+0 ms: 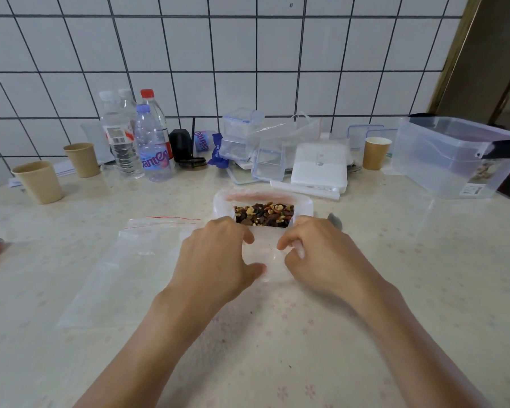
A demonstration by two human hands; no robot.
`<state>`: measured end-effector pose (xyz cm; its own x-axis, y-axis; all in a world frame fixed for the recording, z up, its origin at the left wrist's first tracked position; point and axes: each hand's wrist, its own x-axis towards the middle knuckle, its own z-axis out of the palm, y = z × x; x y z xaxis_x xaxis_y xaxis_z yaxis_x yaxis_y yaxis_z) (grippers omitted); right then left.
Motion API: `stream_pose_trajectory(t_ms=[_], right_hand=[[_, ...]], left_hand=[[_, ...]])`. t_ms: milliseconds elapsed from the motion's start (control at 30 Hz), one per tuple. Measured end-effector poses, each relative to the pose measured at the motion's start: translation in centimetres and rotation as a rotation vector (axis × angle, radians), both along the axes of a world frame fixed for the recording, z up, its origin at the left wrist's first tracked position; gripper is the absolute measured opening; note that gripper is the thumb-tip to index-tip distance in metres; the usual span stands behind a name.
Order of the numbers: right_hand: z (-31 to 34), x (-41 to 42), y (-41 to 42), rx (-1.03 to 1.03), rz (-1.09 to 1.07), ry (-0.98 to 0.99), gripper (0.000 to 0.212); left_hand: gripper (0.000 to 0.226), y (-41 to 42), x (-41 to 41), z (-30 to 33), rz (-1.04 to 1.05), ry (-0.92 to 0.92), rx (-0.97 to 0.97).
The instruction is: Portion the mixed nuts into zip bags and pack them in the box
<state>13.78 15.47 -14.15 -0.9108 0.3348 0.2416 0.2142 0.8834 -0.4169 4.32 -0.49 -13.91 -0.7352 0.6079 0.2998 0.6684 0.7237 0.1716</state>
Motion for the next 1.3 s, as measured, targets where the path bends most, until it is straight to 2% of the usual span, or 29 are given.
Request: stream_pose_trajectory(t_ms=[100,200,467,600,733,800,900,1000,1067,1133,1167,1233,1300], right_hand=[[0.5,0.1,0.0,-0.063,0.009,0.111,0.028],[0.5,0.1,0.1,-0.068,0.008,0.116,0.028],[-0.8,-0.3,0.6,-0.008,0.004,-0.138,0.028],[-1.3,-0.8,0.7,-0.017,0.01,-0.206,0.021],[-1.6,-1.2,1.0,-0.068,0.015,-0.181,0.019],[-1.7,-1.1,1.6,-0.104,0.048,-0.152,0.018],[-1.5,-0.7,2.3,-0.246,0.105,-0.058,0.009],[-0.8,-0.7,2.9,-0.49,0.053,0.183,0.012],[-0.4,-0.7,3.5,-0.584,-0.073,0.373,0.017],[-0.5,-0.5,4.6,-0.493,-0.275,0.427,0.021],[-0.6,-0.3,5.3,-0.382,-0.375,0.367,0.023],[-1.4,-0.1,6.1,-0.154,-0.511,0.131,0.027],[-2.3,0.0,6.4,-0.043,-0.544,-0.049,0.029]], left_hand=[[0.064,-0.2,0.1,0.2,0.042,0.079,-0.002],[0.063,-0.6,0.2,0.3,0.053,0.088,-0.008],[0.016,-0.5,-0.9,-0.5,0.008,-0.126,-0.092],[0.009,0.0,-2.0,-1.4,0.006,-0.224,-0.089],[0.009,0.0,-3.0,-1.5,-0.025,-0.36,-0.051],[0.008,-0.1,-3.5,-1.5,-0.051,-0.461,0.037],[0.025,-0.5,-3.9,-1.0,-0.06,-0.583,0.255],[0.032,-0.9,-4.0,-0.3,-0.028,-0.632,0.42],[0.031,-1.1,-4.1,0.0,-0.008,-0.601,0.517],[0.029,-1.1,-4.6,0.0,0.032,-0.519,0.617],[0.026,-1.1,-4.8,0.0,0.057,-0.475,0.647],[0.021,-1.0,-5.1,-0.2,0.103,-0.396,0.687],[0.024,-0.9,-5.6,-0.7,0.136,-0.343,0.713]])
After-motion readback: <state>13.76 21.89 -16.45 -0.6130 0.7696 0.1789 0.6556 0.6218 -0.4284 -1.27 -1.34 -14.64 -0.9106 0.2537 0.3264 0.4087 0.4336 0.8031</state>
